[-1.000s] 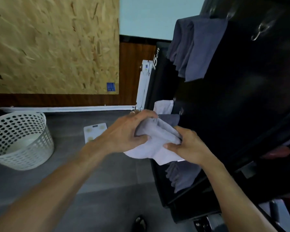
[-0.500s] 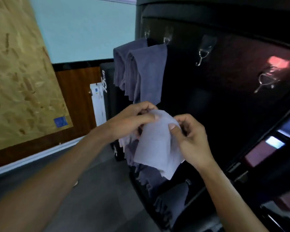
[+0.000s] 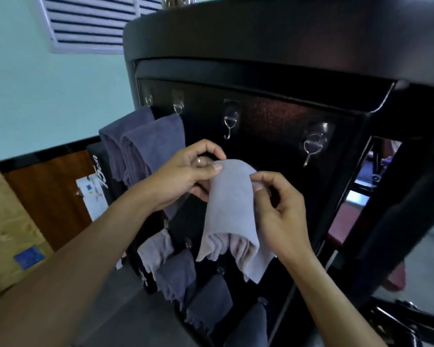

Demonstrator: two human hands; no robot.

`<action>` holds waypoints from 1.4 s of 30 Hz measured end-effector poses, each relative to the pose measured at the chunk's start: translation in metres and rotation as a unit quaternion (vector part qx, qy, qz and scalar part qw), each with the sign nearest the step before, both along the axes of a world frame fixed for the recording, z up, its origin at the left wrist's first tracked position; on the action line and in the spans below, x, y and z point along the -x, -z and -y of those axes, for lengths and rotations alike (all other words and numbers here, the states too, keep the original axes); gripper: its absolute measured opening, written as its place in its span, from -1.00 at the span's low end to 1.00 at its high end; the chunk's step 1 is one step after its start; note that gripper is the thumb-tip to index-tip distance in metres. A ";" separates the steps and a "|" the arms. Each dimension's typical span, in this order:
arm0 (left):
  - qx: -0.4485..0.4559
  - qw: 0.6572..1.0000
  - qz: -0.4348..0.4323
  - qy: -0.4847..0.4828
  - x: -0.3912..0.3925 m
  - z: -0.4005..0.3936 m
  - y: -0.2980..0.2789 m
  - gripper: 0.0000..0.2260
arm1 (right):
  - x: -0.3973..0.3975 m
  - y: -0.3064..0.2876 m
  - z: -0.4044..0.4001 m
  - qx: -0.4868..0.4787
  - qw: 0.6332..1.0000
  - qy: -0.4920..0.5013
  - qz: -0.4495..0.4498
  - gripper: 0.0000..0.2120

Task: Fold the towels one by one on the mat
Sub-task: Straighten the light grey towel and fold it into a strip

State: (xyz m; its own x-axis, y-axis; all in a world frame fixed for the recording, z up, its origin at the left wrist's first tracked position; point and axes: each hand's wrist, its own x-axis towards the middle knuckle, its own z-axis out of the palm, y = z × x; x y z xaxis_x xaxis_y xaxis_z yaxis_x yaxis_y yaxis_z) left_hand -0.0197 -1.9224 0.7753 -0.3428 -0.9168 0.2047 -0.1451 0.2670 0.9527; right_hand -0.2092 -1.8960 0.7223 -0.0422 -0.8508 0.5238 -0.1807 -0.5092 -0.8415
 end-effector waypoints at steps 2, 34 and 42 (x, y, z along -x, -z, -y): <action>0.025 0.999 0.015 -0.023 -0.001 0.010 -0.022 -0.87 | -0.005 -0.013 0.004 0.004 1.000 0.001 0.006 -0.82; 0.007 0.956 0.292 0.026 -0.016 0.041 -0.062 -0.45 | -0.060 -0.005 0.042 0.011 0.984 0.131 -0.117 -0.48; 0.005 0.933 0.358 0.033 -0.016 0.046 -0.067 -0.37 | -0.065 -0.002 0.043 -0.037 0.999 0.014 -0.013 -0.46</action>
State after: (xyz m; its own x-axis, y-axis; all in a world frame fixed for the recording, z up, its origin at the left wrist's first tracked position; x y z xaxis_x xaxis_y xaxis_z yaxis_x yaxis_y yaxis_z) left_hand -0.0037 -1.9680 0.8424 -0.4508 -0.8880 -0.0906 -0.7261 0.3059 0.6158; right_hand -0.1439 -1.9393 0.7241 -0.0538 -0.8864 0.4599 -0.2155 -0.4394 -0.8721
